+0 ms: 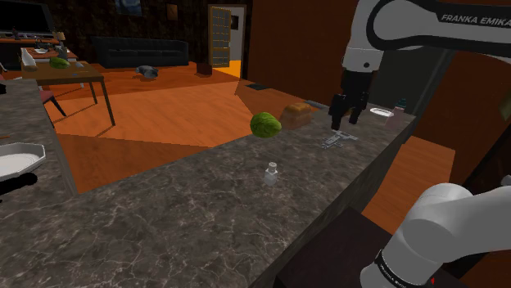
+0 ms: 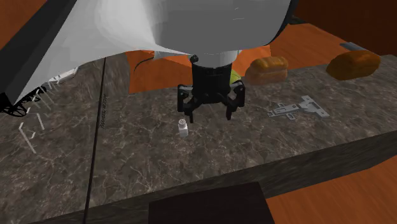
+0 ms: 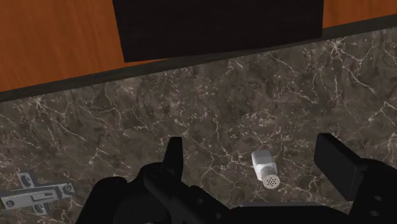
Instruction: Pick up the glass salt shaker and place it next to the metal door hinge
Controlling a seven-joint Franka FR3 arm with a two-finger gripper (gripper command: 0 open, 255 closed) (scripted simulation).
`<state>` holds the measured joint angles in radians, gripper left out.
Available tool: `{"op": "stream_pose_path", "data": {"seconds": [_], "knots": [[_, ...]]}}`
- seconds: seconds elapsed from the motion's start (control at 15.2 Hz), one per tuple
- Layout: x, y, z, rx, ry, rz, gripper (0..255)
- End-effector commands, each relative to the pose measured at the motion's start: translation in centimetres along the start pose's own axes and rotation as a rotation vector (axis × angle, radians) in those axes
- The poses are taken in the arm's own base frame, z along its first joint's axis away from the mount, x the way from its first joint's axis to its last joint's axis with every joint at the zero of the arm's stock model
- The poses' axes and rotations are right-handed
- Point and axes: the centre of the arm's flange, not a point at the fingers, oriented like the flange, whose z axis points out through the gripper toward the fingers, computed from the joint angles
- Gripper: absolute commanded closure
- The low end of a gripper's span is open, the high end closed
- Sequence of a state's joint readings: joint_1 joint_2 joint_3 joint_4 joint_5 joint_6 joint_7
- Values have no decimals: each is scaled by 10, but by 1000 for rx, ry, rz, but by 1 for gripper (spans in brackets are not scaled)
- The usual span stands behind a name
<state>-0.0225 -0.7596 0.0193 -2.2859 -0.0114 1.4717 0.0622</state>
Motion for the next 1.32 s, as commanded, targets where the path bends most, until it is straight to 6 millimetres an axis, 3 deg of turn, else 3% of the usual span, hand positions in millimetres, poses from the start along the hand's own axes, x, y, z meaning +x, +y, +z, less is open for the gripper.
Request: {"op": "stream_pose_path", "data": {"seconds": [0.0,1.25], "knots": [[0,0,0,0,0,0,0],[178,-52,171,100,-33,-121,0]]}}
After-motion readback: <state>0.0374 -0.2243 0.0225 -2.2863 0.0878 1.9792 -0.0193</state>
